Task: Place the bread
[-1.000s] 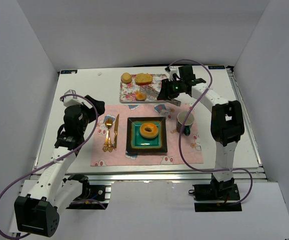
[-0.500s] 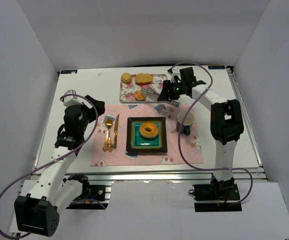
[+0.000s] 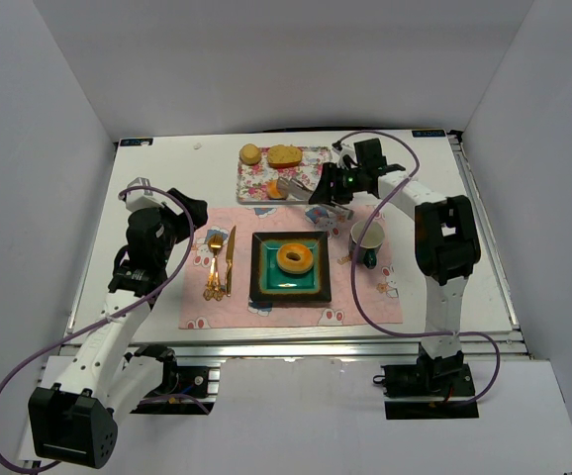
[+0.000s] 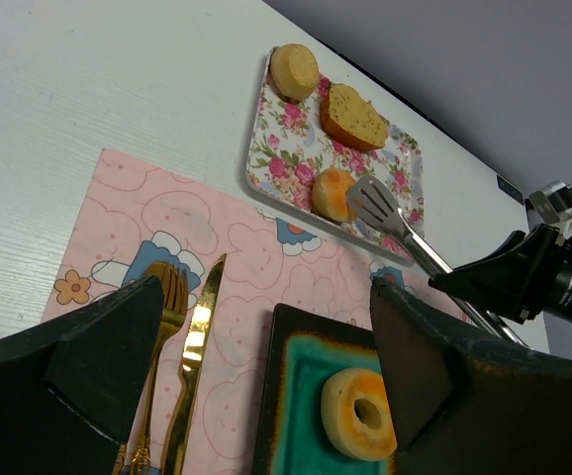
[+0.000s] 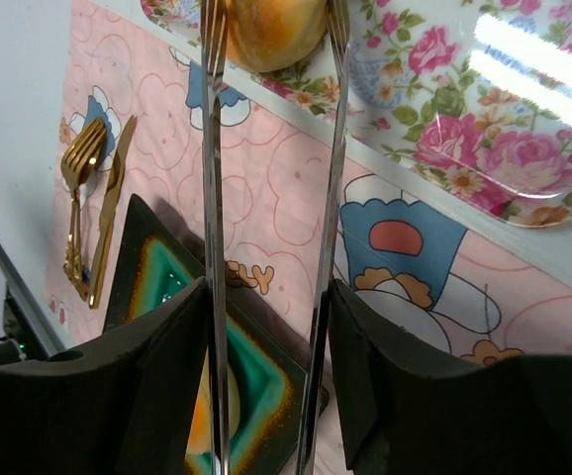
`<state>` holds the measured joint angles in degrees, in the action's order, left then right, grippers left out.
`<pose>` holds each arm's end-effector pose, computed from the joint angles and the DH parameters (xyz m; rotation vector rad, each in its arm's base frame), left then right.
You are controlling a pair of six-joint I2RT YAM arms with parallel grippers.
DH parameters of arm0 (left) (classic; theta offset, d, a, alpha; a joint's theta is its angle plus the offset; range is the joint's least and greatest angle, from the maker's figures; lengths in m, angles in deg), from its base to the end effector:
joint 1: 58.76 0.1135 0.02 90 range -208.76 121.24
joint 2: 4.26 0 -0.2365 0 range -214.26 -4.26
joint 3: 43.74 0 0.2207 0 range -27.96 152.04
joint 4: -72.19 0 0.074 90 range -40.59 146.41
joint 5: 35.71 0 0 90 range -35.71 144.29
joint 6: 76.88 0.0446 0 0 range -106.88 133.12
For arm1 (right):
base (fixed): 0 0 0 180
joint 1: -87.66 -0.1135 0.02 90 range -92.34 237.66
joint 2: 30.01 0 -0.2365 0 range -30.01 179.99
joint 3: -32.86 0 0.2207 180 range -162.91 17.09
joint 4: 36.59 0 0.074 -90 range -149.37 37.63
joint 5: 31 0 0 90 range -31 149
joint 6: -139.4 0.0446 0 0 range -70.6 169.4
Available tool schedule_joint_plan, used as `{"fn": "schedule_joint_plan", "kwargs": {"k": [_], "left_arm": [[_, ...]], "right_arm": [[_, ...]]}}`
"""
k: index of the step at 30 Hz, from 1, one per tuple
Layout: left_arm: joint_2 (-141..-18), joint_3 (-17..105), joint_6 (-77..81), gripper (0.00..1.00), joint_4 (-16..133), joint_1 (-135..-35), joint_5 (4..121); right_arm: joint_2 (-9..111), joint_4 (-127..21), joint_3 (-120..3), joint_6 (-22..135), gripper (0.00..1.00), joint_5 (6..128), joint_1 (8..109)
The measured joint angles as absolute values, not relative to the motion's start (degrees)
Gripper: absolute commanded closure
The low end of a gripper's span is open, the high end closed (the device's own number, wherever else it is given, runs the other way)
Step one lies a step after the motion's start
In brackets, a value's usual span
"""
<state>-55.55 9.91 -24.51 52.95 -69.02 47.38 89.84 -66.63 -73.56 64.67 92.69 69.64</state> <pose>0.2035 -0.0314 0.2728 -0.5286 1.8138 -0.4639 0.4041 0.1575 0.1909 -0.3623 2.3425 0.9713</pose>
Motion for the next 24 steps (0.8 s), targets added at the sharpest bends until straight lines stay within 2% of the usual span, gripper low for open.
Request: {"fn": "schedule_joint_plan", "kwargs": {"k": [5, 12, 15, 18, 24], "left_arm": [[-55.57, 9.93, -24.69, 0.06, 52.93, -69.02, 47.29], [-56.03, 10.23, -24.93, 0.06, 52.93, -69.02, 47.18], [-56.27, 10.28, -25.08, 0.06, 52.95, -69.02, 47.18], [-56.4, 10.28, -25.14, 0.06, 52.95, -69.02, 47.18], [-56.73, 10.36, -25.25, 0.06, 52.99, -69.02, 47.22]], "right_arm": [[90.39, -65.4, -72.05, 66.94, 0.53, 94.0, 69.64], [90.89, -64.27, -71.55, 68.45, 0.86, 95.77, 69.66], [90.89, -63.85, -71.25, 68.82, 0.96, 96.91, 69.81], [90.83, -63.68, -71.22, 68.95, 1.0, 98.11, 70.38], [89.21, -63.22, -70.98, 68.84, 1.0, 100.39, 71.6]]}}
